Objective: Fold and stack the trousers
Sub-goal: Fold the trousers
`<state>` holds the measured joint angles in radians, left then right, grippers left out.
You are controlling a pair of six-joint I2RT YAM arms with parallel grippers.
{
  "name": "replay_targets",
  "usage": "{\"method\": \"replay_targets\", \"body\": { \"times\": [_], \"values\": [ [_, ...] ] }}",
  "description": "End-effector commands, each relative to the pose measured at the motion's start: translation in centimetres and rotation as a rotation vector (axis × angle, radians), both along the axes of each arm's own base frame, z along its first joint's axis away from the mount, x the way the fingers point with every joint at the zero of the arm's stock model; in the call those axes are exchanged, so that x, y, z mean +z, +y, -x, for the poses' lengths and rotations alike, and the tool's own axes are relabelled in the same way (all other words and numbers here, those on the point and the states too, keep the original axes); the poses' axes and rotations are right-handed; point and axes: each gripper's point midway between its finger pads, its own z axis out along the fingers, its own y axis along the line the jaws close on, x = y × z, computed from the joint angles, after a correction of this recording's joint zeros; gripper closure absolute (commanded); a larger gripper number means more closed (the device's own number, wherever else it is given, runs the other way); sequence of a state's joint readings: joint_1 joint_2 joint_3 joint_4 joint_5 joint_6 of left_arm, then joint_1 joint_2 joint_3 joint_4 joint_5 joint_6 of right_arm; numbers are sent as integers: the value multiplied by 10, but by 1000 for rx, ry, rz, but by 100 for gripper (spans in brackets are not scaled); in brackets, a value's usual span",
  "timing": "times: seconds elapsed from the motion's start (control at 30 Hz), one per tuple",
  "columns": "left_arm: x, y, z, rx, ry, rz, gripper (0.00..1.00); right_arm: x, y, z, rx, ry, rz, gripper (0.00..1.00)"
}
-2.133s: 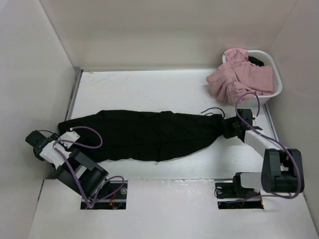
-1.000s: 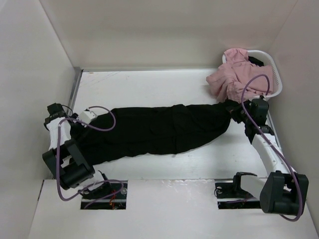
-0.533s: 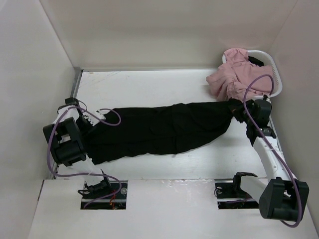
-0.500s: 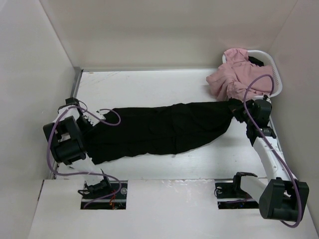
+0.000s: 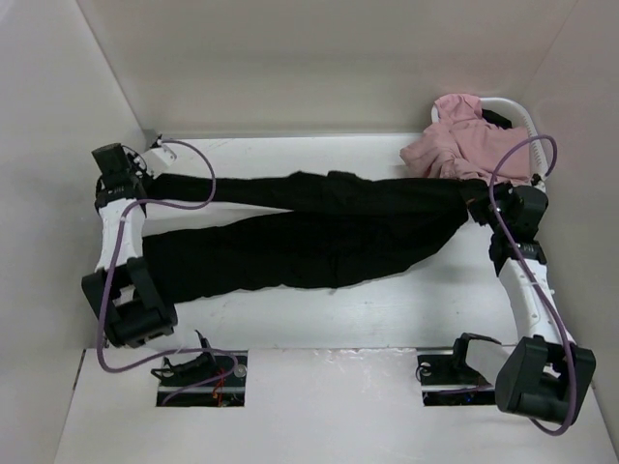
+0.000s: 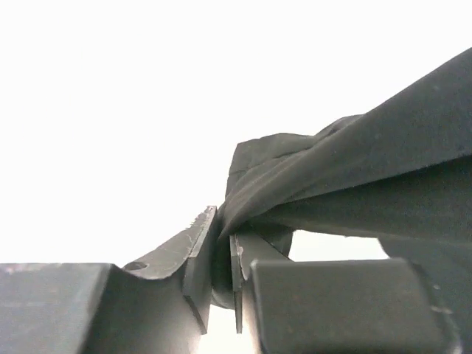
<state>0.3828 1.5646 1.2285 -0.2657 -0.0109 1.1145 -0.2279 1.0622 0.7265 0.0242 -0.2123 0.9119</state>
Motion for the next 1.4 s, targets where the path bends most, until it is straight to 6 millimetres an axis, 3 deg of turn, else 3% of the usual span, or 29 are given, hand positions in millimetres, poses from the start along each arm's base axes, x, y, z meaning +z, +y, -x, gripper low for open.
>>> {"method": "replay_targets", "body": {
  "times": [0.0, 0.1, 0.17, 0.23, 0.33, 0.4, 0.47, 0.53, 0.63, 0.7, 0.83, 1.0, 1.17, 1.2, 1.3, 1.37],
  "values": [
    [52, 1, -3, -19, -165, -73, 88, 58, -6, -10, 7, -201, 38, 100],
    [23, -1, 16, -23, -129, -79, 89, 41, 1, -2, 27, -186, 18, 100],
    [-8, -2, 35, -25, -68, -74, 89, 21, 6, 6, 26, -155, -6, 100],
    [-46, -13, 64, -75, 54, -68, 85, -8, 13, 15, 33, -93, -38, 100],
    [-93, -37, 125, -215, 316, -30, 70, -40, 13, 29, 9, -32, -68, 100],
    [-100, -49, 159, -280, 451, 33, 57, -52, 11, 33, 0, -1, -76, 100],
    [-89, -54, 177, -304, 530, 117, 47, -59, 11, 34, 9, 28, -74, 100],
    [-73, -47, 171, -286, 518, 172, 44, -61, 12, 31, 20, 41, -67, 100],
    [-46, -18, 127, -157, 377, 211, 41, -57, 12, 25, 28, 39, -51, 100],
    [-43, -8, 103, -84, 338, 236, 40, -56, 12, 23, 32, 37, -43, 100],
    [-65, 5, 77, 73, 371, 303, 40, -55, 10, 22, 28, 39, -31, 100],
    [-110, 7, 86, 165, 526, 406, 42, -54, 8, 24, 22, 52, -9, 99],
    [-136, 14, 86, 211, 589, 416, 44, -55, 4, 26, 2, 60, 13, 99],
    [-139, 17, 83, 226, 589, 411, 48, -56, 3, 26, 1, 63, 14, 99],
    [-143, 14, 77, 251, 590, 422, 85, -59, 3, 25, 0, 74, 12, 99],
    [-139, 10, 79, 239, 588, 422, 97, -57, 3, 25, 3, 75, 11, 100]
  ]
}}
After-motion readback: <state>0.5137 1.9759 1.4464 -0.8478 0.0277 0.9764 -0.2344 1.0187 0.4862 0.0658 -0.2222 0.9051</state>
